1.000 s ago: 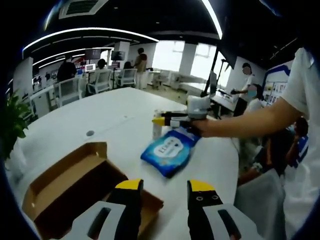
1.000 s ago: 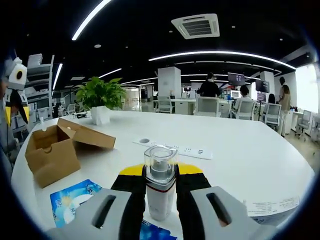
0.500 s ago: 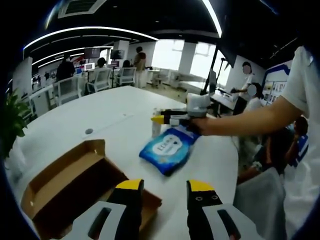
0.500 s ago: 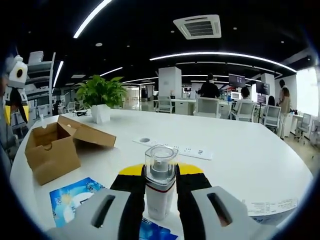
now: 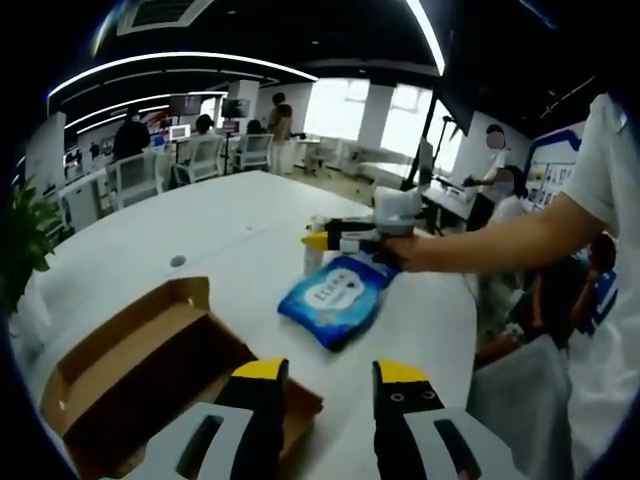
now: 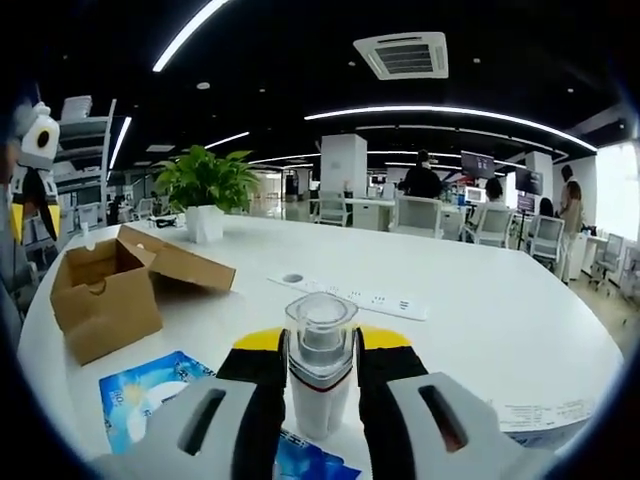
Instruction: Operate the shoe box by opening the lid, removing the specified soft item, and placing it in the target area until the item is outside and the box remains undamaged.
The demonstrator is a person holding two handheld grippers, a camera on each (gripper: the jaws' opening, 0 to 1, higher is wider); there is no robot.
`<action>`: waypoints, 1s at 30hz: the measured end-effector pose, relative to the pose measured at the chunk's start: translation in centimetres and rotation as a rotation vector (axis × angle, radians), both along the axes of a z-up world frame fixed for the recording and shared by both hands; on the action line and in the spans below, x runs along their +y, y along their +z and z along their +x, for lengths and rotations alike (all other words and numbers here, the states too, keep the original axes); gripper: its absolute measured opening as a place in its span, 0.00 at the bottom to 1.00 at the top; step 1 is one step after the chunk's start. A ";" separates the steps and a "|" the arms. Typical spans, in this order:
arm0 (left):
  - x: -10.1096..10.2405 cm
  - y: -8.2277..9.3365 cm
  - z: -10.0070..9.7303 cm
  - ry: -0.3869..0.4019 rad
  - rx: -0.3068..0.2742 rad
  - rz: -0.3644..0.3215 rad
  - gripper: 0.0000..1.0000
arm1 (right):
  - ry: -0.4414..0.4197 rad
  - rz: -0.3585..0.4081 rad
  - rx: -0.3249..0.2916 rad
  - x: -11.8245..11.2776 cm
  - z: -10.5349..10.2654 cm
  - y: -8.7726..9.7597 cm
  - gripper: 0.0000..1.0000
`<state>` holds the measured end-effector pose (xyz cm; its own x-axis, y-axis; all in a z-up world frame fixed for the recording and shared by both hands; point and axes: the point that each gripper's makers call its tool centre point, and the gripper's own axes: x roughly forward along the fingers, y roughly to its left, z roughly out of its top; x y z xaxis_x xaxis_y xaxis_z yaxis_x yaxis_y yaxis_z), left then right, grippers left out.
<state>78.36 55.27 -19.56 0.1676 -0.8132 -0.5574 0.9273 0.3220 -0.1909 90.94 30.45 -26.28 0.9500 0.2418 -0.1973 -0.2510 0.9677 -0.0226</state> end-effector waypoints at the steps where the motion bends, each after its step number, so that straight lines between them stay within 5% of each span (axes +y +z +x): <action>1: 0.0 0.0 0.0 -0.001 0.000 0.000 0.34 | 0.001 0.000 0.001 0.0 0.0 0.0 0.26; 21: 0.1 0.2 0.0 0.000 -0.012 -0.002 0.34 | -0.021 0.021 -0.010 -0.6 -0.7 1.1 0.32; 30: 1.2 1.2 0.7 0.028 -0.034 -0.008 0.34 | -0.043 0.013 -0.033 -1.1 -1.8 4.1 0.32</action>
<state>79.04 56.47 -18.35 0.2088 -0.8126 -0.5442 0.9240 0.3462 -0.1624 89.10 29.39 -22.21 0.9655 0.2033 -0.1630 -0.2089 0.9778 -0.0176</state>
